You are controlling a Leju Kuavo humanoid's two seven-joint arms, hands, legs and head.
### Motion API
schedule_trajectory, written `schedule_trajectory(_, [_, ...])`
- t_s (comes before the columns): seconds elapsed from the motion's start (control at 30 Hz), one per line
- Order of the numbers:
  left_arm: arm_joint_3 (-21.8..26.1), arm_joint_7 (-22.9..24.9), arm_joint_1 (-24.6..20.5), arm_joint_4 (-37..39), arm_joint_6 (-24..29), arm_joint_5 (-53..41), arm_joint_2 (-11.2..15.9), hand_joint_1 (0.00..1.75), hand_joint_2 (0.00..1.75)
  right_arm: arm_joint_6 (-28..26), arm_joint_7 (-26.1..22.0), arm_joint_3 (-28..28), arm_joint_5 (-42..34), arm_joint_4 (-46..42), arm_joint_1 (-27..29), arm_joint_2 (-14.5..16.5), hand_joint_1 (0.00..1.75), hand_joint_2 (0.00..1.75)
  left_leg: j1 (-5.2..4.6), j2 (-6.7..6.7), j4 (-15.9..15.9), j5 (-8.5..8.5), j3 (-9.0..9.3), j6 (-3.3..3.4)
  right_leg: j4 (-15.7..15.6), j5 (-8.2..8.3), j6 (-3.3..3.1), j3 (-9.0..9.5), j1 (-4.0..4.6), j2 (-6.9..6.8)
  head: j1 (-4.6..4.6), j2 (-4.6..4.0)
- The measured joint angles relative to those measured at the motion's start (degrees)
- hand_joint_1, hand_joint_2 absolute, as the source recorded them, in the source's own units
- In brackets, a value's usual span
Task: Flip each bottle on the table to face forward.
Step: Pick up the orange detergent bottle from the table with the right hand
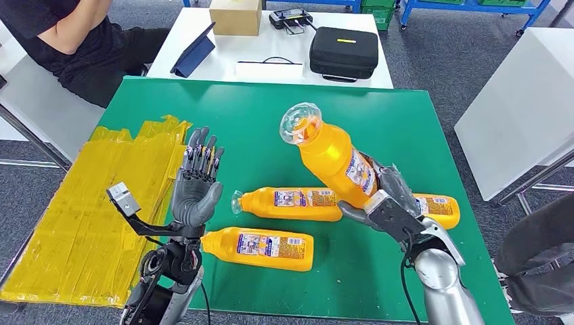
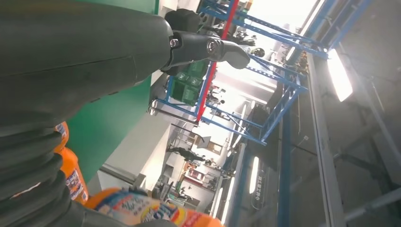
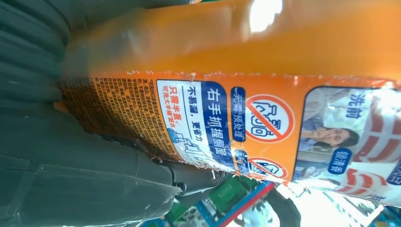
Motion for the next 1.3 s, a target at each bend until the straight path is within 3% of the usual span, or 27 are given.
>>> schedule_trajectory(0.27, [-0.11,0.84,-0.56,1.19,0.73,4.08,-0.27,0.0,1.75,-0.83,0.31,3.15,0.08,6.27,-4.06,0.84,1.75,1.75,-0.01,-0.01,0.0,-0.02,-0.15,0.01,0.0,0.0,0.0,-0.1,-0.01,-0.01,0.01,0.0])
schedule_trajectory(0.93, [-1.15,5.86,-0.36,0.96,4.27,11.05,-1.22,0.0,1.75,-6.26,5.38,13.8,3.95,18.01,-13.37,11.22,1.75,1.75,0.02,-0.02,0.0,0.02,-0.19,-0.02,0.02,0.01,-0.01,-0.2,0.0,-0.02,0.01,0.0])
schedule_trajectory(1.3, [-1.15,6.17,-0.48,-0.24,6.37,11.48,-1.22,0.0,1.75,-6.5,7.1,16.99,4.45,25.21,-17.65,14.62,1.75,1.75,0.02,-0.01,0.0,0.03,-0.21,-0.03,0.03,0.01,-0.01,-0.22,0.0,-0.01,0.01,0.0])
